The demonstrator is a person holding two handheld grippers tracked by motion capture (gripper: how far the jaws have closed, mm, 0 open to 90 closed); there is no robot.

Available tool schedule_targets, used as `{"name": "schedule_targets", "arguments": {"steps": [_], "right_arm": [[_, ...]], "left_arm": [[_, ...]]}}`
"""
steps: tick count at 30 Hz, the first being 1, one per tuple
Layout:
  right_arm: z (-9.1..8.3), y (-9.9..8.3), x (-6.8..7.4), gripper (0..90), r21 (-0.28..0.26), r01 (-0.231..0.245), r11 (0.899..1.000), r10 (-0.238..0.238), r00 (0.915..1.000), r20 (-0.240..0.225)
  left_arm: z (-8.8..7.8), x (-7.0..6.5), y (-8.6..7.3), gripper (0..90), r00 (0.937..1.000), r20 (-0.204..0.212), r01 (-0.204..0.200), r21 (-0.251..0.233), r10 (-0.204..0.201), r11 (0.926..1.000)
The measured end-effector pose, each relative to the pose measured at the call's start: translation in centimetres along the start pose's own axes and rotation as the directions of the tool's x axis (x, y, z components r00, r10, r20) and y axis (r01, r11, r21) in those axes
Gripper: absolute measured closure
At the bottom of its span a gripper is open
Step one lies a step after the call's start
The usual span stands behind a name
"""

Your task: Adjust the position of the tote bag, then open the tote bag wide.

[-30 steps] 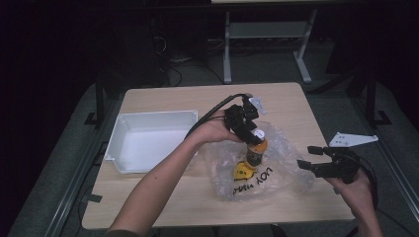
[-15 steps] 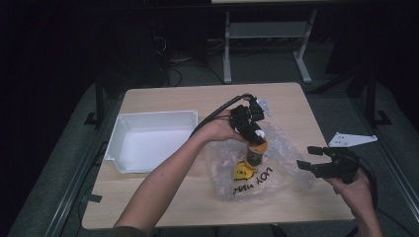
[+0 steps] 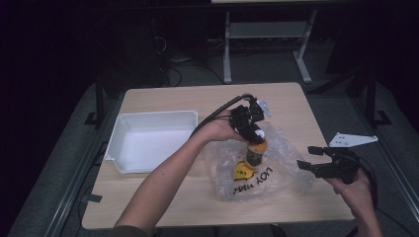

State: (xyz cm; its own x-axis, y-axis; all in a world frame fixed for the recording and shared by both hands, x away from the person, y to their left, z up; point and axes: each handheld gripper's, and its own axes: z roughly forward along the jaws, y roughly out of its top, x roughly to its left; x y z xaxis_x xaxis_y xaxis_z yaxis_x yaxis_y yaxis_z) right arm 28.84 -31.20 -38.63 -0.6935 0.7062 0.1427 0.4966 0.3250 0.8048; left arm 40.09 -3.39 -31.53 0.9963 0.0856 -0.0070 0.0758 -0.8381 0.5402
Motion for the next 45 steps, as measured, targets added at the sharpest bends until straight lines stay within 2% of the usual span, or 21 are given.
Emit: {"name": "schedule_targets", "arguments": {"steps": [7,12,15,29,35,41,45], "right_arm": [[0.1,0.1,0.1,25.9,0.001,0.008,1.000,-0.008,1.0000,0.001],[0.2,0.0,0.0,25.7,0.002,0.002,1.000,-0.002,1.0000,-0.006],[0.2,0.0,0.0,25.6,0.008,0.003,1.000,-0.003,1.0000,-0.004],[0.3,0.2,0.1,24.9,0.008,0.012,1.000,-0.012,0.9999,0.005],[0.1,0.2,0.0,24.5,0.004,0.012,1.000,-0.012,0.9998,0.013],[-0.2,0.1,0.0,24.1,-0.003,0.000,1.000,0.000,0.9999,0.016],[-0.5,0.1,0.1,23.8,-0.011,0.002,1.000,-0.002,0.9998,0.020]], "left_arm": [[-0.1,0.0,0.0,58.3,1.0000,0.000,-0.004,0.000,0.004,1.0000],[0.0,0.1,0.0,58.4,0.9999,0.005,0.012,-0.001,-0.012,0.9999],[0.0,0.0,0.1,58.5,0.9997,0.000,0.026,0.005,-0.026,0.9996],[-0.1,-0.1,0.3,58.9,0.9992,-0.015,0.037,0.013,-0.037,0.9992],[-0.3,-0.4,0.6,59.0,0.9983,-0.040,0.044,0.008,-0.043,0.9990],[-1.2,-0.8,1.3,59.0,0.9985,-0.045,0.030,-0.005,-0.030,0.9995],[-1.8,-1.4,1.9,59.0,0.9986,-0.052,0.009,0.003,-0.009,1.0000]]}}
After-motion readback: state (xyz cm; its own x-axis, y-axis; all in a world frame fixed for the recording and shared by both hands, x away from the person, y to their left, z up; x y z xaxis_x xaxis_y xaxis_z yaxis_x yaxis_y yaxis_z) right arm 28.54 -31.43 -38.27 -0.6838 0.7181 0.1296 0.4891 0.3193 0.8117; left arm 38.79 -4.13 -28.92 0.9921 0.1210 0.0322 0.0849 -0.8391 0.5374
